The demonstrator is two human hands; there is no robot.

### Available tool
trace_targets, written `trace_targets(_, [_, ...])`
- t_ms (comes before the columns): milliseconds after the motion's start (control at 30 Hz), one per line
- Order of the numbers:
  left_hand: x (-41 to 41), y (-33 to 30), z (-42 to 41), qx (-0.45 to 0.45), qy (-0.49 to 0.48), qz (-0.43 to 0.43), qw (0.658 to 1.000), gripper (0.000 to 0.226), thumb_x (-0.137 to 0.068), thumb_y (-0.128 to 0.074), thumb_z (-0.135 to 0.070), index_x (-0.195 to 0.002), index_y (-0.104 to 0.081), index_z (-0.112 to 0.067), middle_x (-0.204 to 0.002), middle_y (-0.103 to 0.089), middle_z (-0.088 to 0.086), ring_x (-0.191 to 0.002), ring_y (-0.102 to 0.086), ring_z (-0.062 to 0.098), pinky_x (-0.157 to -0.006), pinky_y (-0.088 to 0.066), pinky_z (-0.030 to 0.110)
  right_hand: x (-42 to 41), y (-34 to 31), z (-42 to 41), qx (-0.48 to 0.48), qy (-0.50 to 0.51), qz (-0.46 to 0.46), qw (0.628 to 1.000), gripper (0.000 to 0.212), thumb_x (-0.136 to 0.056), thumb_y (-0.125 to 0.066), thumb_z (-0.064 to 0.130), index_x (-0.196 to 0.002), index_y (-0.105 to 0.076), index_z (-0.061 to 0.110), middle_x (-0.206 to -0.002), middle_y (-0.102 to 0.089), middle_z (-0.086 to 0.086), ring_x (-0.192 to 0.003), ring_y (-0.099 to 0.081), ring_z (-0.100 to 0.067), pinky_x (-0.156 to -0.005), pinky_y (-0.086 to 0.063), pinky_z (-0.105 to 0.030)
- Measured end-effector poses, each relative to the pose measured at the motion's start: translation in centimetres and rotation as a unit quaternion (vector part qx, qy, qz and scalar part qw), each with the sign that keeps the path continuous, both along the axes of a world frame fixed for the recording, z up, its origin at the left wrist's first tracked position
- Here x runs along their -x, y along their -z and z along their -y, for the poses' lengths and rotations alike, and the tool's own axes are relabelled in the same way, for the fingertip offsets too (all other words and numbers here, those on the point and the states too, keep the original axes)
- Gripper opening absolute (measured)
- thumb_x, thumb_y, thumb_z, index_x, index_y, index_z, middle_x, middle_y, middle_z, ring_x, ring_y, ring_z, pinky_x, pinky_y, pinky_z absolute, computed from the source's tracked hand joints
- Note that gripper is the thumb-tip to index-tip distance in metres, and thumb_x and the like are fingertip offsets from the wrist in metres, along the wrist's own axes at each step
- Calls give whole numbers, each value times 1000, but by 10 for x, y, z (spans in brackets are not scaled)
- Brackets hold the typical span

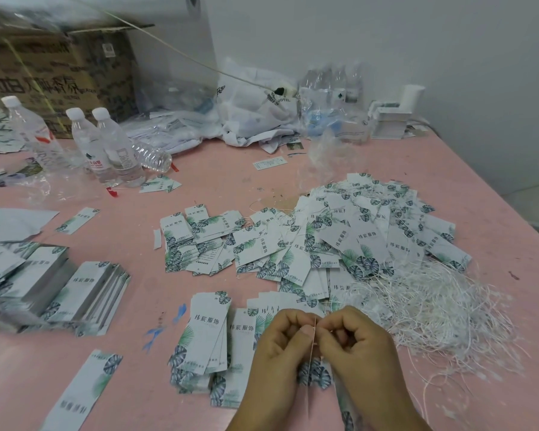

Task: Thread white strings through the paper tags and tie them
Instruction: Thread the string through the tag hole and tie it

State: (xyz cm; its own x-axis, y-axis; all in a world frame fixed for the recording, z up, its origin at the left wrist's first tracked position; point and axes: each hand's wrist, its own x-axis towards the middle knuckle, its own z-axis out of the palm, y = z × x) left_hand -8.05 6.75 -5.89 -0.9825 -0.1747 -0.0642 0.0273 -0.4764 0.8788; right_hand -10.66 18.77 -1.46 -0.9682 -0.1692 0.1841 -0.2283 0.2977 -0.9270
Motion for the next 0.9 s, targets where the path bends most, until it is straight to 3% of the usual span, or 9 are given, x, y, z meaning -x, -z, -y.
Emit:
trace_targets(167, [1,3,0,6,-33,-21,999,22,-81,-74,-29,-85,-62,-10,-116,-64,18,-104,-62,38,-95,-48,52,4,-5,-5,98,-54,119,987,15,-80,-76,8,-76,-73,22,-64,-67,-5,-57,-57,-9,-54,-47,-15])
trace_targets(233, [1,2,1,19,-59,-17,998,21,-79,-72,-33,-81,-63,-14,-121,-64,11,-111,-61,33,-98,-47,49,8,-6,-10,155,-71,182,968,9,-74,-78,13,-81,-73,17,-60,-64,-2,-50,-54,-10,-47,-45,-18])
trace_targets(333, [1,-3,2,-17,-73,-25,997,17,-76,-72,-31,-74,-63,-18,-110,-64,3,-92,-58,22,-83,-42,41,17,-2,-16,286,-71,282,913,12,-71,-70,14,-81,-71,7,-54,-45,-8,-38,-33,-9,-34,-28,-17])
trace_targets(433, [1,-6,3,-113,-44,-27,992,9,-79,-72,-18,-75,-64,-14,-97,-64,4,-75,-57,17,-70,-43,35,24,-1,-19,375,-71,322,866,11,-74,-61,5,-78,-72,3,-59,-50,-9,-37,-35,-9,-31,-29,-16])
trace_targets(533, [1,-5,5,-116,-64,-23,991,18,-77,-76,-20,-79,-61,-10,-101,-60,7,-83,-53,23,-78,-39,41,26,-1,-21,393,-74,321,858,17,-76,-56,3,-76,-73,5,-60,-54,-9,-38,-39,-9,-32,-31,-17])
trace_targets(700, [-2,6,9,23,-108,-29,993,38,-82,-75,-42,-85,-54,-11,-85,-41,24,-77,-39,30,-73,-28,48,27,4,-19,390,-92,302,865,18,-78,-55,4,-80,-73,7,-63,-55,-10,-44,-42,-11,-37,-32,-21])
trace_targets(900, [-2,-2,6,-60,-80,-27,995,32,-80,-79,-34,-89,-59,-10,-90,-58,8,-76,-50,24,-72,-34,43,23,10,-15,382,-123,302,865,22,-80,-52,4,-84,-73,8,-66,-57,-11,-54,-49,-14,-48,-42,-22])
